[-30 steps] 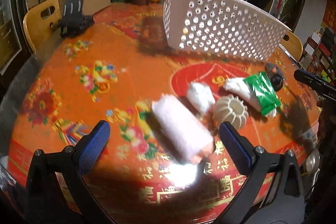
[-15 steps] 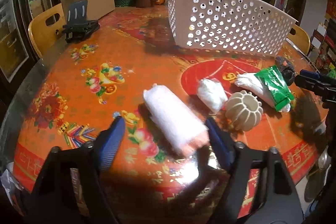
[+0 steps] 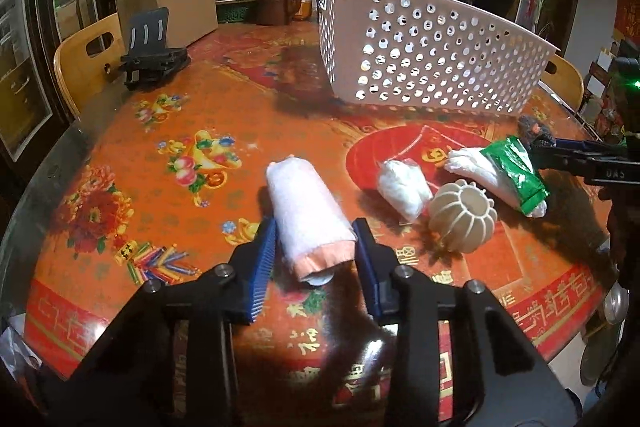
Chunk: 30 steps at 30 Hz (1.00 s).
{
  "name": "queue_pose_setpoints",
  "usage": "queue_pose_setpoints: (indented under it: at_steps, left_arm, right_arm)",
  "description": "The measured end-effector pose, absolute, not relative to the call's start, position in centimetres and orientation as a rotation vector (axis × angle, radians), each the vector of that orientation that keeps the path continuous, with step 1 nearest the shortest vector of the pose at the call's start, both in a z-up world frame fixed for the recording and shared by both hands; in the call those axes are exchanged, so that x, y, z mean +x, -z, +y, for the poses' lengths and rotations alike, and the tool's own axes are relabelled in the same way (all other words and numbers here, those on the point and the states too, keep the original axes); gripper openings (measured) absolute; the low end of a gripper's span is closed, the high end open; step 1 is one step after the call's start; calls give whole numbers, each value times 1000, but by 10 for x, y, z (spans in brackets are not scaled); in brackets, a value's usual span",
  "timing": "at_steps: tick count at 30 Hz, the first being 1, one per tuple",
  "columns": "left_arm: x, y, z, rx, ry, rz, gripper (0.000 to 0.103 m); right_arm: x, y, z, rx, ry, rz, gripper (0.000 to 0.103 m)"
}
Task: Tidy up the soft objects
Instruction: 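Grasp the white towel roll with the left gripper while the right grasps the dark glove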
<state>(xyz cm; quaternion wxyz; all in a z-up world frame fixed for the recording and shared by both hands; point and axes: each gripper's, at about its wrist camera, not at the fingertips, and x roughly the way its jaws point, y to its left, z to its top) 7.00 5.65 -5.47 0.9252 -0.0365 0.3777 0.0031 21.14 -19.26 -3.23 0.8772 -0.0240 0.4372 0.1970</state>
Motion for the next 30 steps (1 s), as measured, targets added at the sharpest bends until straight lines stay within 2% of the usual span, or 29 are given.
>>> queue_pose_setpoints:
  at_steps: [5, 8, 11, 30]
  left_arm:
    - [68, 56, 56, -63, -5, 778, 35]
    - [68, 57, 56, -59, -4, 780, 35]
    - [67, 57, 56, -60, -2, 776, 35]
    - [55, 39, 56, -63, -36, 689, 32]
  right_arm:
    - [217, 32, -188, -66, -393, 914, 81]
    - [223, 35, -188, -57, -387, 932, 74]
    - [225, 36, -190, -60, -376, 934, 63]
    - [197, 18, -218, -58, -348, 838, 58]
